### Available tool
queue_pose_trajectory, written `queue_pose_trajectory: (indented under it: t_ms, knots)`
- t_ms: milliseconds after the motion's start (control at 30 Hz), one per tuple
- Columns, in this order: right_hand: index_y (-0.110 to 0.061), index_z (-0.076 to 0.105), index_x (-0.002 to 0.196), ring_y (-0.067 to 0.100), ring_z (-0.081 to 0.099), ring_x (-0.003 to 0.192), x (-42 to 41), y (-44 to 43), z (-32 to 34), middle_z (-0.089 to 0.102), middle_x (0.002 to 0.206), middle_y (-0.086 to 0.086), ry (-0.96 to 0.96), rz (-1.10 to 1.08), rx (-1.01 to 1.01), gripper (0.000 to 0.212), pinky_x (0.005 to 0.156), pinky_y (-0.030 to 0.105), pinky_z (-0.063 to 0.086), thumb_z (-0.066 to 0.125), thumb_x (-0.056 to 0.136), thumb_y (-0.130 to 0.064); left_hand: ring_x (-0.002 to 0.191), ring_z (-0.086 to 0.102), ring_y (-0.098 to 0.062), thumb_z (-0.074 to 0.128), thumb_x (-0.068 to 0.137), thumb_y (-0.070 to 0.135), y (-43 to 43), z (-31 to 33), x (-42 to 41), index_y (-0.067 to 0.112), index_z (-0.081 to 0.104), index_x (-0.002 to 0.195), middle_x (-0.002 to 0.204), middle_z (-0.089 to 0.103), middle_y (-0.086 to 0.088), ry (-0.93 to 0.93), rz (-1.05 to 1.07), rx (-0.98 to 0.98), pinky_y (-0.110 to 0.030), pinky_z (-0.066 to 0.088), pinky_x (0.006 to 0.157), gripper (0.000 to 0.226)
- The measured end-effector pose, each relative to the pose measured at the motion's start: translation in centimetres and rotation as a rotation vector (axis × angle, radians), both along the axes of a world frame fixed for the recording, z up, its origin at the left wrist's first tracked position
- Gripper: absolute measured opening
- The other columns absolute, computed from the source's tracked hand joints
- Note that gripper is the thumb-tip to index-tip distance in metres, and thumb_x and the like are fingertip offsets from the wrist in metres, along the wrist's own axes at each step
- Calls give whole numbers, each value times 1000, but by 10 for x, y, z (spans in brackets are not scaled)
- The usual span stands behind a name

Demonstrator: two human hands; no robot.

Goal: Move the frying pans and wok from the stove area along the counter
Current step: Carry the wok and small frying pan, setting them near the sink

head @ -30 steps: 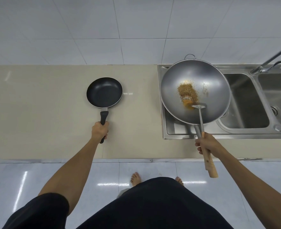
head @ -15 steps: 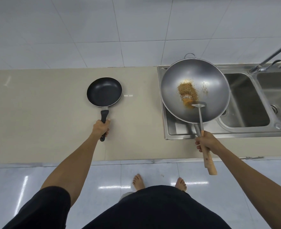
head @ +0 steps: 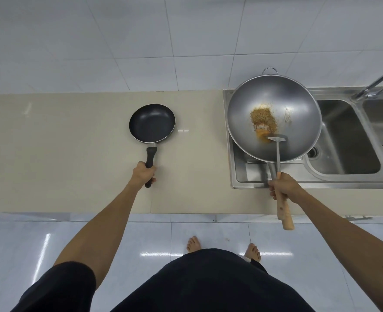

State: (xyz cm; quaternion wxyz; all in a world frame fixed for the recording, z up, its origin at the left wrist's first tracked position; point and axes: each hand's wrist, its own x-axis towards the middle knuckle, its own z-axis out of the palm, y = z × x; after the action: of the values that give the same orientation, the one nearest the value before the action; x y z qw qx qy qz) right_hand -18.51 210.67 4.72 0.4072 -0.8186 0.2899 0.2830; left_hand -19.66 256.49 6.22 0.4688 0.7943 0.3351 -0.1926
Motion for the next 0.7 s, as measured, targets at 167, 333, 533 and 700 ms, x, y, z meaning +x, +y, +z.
queue_pose_trajectory:
  t_ms: [167, 333, 533, 700]
  knots:
    - [-2, 47, 121, 30, 64, 69, -15, 5, -3, 67, 100, 25, -66, -21, -77, 34, 64, 42, 58, 66, 96, -17, 75, 62, -32, 57, 99, 13, -5, 2, -13, -7, 46, 130, 108, 59, -23, 17, -7, 24, -36, 52, 63, 38]
    - [0, 44, 123, 43, 67, 97, -33, 10, -8, 65, 109, 26, -89, 0, -139, 44, 84, 50, 58, 68, 95, -22, 85, 60, -33, 59, 98, 15, -9, -6, -29, -7, 44, 129, 113, 59, -25, 37, -29, 81, -47, 56, 83, 41]
    - [2, 41, 126, 33, 55, 94, -36, 7, -6, 60, 117, 25, -106, 41, -151, 57, 77, 41, 45, 72, 93, -32, 93, 59, -33, 59, 98, 19, -4, 2, -26, -6, 45, 130, 121, 62, -28, -12, -79, 146, -41, 50, 82, 43]
    - [3, 32, 146, 45, 52, 125, -24, 0, 8, 50, 141, 29, -128, 69, -195, 85, 92, 45, 46, 72, 90, -48, 120, 57, -37, 62, 98, 32, 8, 19, -6, -6, 38, 143, 135, 57, -25, -34, -123, 232, -39, 46, 93, 63]
